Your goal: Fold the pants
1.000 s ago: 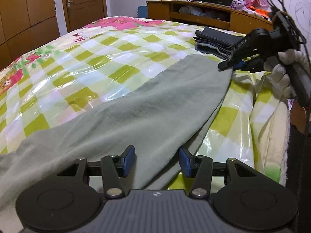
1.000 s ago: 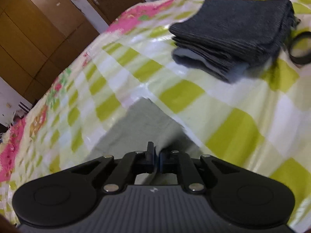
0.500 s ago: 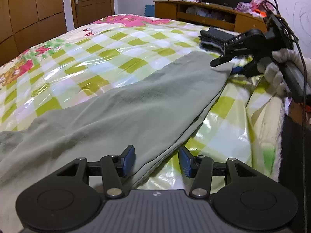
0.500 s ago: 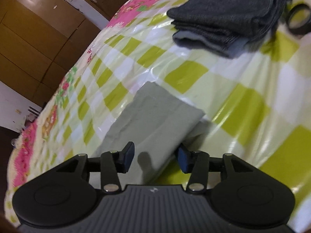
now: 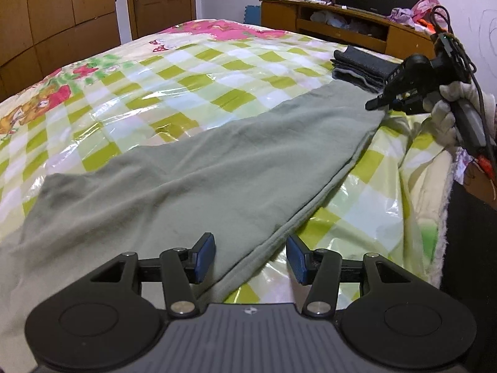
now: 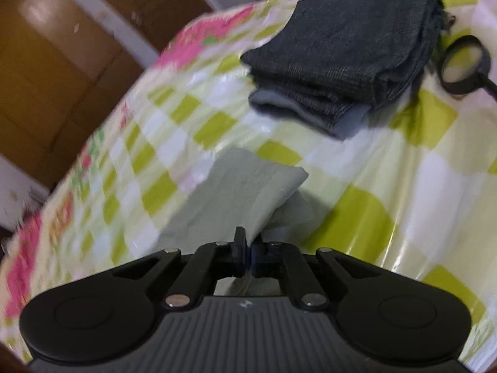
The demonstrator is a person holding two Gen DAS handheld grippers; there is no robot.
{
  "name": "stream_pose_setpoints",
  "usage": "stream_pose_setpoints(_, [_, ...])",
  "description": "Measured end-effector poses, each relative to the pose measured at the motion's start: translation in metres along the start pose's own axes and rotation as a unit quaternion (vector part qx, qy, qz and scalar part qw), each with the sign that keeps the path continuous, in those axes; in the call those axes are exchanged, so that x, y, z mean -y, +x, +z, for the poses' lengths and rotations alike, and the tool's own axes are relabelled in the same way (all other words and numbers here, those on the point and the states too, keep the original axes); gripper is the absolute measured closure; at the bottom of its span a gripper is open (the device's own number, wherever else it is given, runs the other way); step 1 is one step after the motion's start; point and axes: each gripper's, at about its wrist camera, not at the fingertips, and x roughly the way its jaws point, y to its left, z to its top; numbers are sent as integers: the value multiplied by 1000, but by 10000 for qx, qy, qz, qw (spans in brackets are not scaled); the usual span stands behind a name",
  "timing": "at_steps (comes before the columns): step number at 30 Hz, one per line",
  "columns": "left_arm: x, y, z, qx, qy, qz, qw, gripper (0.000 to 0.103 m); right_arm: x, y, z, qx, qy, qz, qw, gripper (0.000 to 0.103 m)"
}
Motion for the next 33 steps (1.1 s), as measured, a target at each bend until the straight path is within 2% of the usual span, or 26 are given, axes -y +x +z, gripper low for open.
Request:
stream_pose_setpoints(2, [-2,-7,-1,69,-42,-12,10000,41,-3,-3,-4,-107,-170,-137,9997,89])
stream_pose_setpoints(3, [-3,-10,-1,102,-67,-12,9999,41,-5,-9,-6,-61,-272,-252,9993,79])
stream_pose_setpoints(5, [-7,-17,-2,160,-117,6,9998,41,-11,-31,-14,221,-529,-489,9972,79])
stream_pose_setpoints(7, [-12,-24,-4,224,-175,19,9996,41,-23,-55,-24,540,-1036,-612,9913,79])
stream_pose_setpoints(8, [-17,-29,-5,260,-208,55,9994,41,-35,-66,-31,610,-1395,-584,9866,79])
stream_pose_setpoints(10, [-26,-35,-9,321,-257,210,9989,41,-67,-78,-50,497,-2243,-171,9731,79])
stream_pose_setpoints(13, [-45,-41,-16,363,-429,451,9974,41,-127,-71,-91,32,-3518,603,9341,79])
stream_pose_setpoints(16, [-54,-39,-26,207,-318,660,9971,41,-179,-44,-141,-512,-4549,1320,8792,82])
stream_pose_setpoints(17, [-55,-40,-30,173,-232,692,9972,41,-195,-33,-160,-719,-4916,1465,8554,82])
stream_pose_setpoints(19, [-56,-43,-36,118,-142,639,9978,41,-216,-22,-188,-934,-5566,1572,8104,82])
stream_pose_setpoints(21, [-55,-42,-41,31,-15,576,9983,41,-223,-18,-207,-968,-6118,1529,7701,82])
stream_pose_setpoints(23, [-54,-42,-46,-47,111,494,9987,41,-227,-14,-218,-1103,-6444,1498,7417,82])
stream_pose_setpoints(26, [-49,-34,-51,-155,327,614,9975,40,-227,-14,-228,-1265,-6732,1490,7131,81])
stream_pose_setpoints(31, [-51,-27,-44,-175,351,677,9969,40,-229,-5,-241,-1277,-6959,1397,6927,81])
stream_pose_setpoints(33, [-51,-32,-43,-189,379,571,9975,40,-232,-6,-250,-1167,-7192,1370,6711,81])
